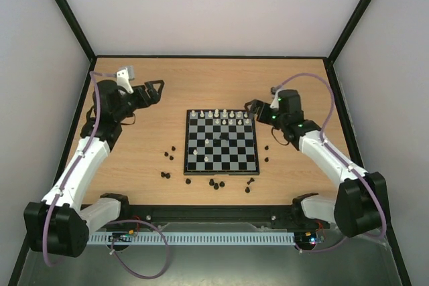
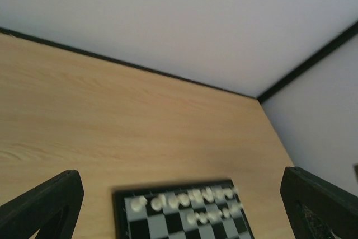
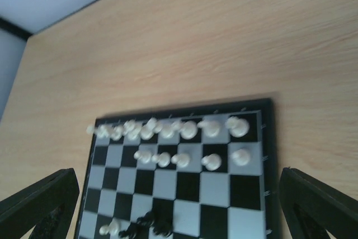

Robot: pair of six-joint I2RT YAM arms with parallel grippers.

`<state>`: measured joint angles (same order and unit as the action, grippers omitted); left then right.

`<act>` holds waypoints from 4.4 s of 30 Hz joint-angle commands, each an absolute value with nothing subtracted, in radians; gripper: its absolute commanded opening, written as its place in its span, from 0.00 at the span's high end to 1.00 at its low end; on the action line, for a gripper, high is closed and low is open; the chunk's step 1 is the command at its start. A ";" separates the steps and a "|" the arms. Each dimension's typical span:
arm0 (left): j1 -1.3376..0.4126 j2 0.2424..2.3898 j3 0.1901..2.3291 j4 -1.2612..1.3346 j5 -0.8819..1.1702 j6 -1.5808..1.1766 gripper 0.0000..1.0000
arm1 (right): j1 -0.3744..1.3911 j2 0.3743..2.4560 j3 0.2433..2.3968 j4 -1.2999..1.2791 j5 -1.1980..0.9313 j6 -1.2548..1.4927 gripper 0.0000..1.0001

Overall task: Set up the chess pieces on the board
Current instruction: Pick up the chess piece from the chessboard, then place the chess piece on the chessboard.

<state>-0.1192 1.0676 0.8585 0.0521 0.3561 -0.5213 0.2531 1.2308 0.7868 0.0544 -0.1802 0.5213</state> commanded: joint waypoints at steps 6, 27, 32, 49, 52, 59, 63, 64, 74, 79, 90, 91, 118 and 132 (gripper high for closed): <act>-0.421 0.975 0.937 -0.273 0.077 -0.521 0.00 | 0.567 1.298 0.901 -0.102 0.052 0.507 0.01; -0.432 0.739 0.583 -0.322 0.007 -0.800 0.00 | 0.897 1.616 1.212 -0.410 0.184 0.390 0.60; -0.465 0.674 0.561 -0.375 0.001 -0.783 0.01 | 0.933 1.669 1.236 -0.438 0.172 0.389 0.65; -0.509 0.508 0.412 -0.336 0.015 -0.804 0.00 | 0.951 1.862 1.345 -0.472 0.254 0.402 0.75; -0.509 0.507 0.411 -0.338 0.013 -0.801 0.01 | 0.951 1.879 1.359 -0.482 0.278 0.402 0.75; -0.511 0.510 0.420 -0.336 0.012 -0.796 0.00 | 0.951 1.920 1.373 -0.487 0.277 0.394 0.79; -0.511 0.518 0.424 -0.337 0.009 -0.792 0.01 | 0.950 1.928 1.372 -0.485 0.266 0.393 0.82; -0.511 0.520 0.424 -0.336 0.009 -0.792 0.01 | 0.950 1.930 1.370 -0.485 0.265 0.393 0.82; -0.511 0.524 0.422 -0.329 0.009 -0.790 0.01 | 0.940 1.964 1.375 -0.483 0.254 0.393 0.87; -0.510 0.531 0.419 -0.320 0.010 -0.787 0.01 | 0.933 1.961 1.374 -0.479 0.247 0.394 0.93; -0.512 0.569 0.420 -0.295 0.017 -0.775 0.00 | 0.845 1.941 1.436 -0.494 0.246 0.404 0.97; -0.512 0.571 0.422 -0.294 0.018 -0.775 0.01 | 0.831 1.946 1.447 -0.495 0.246 0.404 0.97; -0.512 0.585 0.430 -0.293 0.008 -0.763 0.00 | 0.776 2.117 1.612 -0.547 0.246 0.369 0.97; -0.512 0.607 0.430 -0.277 0.006 -0.764 0.01 | 0.767 2.170 1.652 -0.543 0.244 0.364 0.96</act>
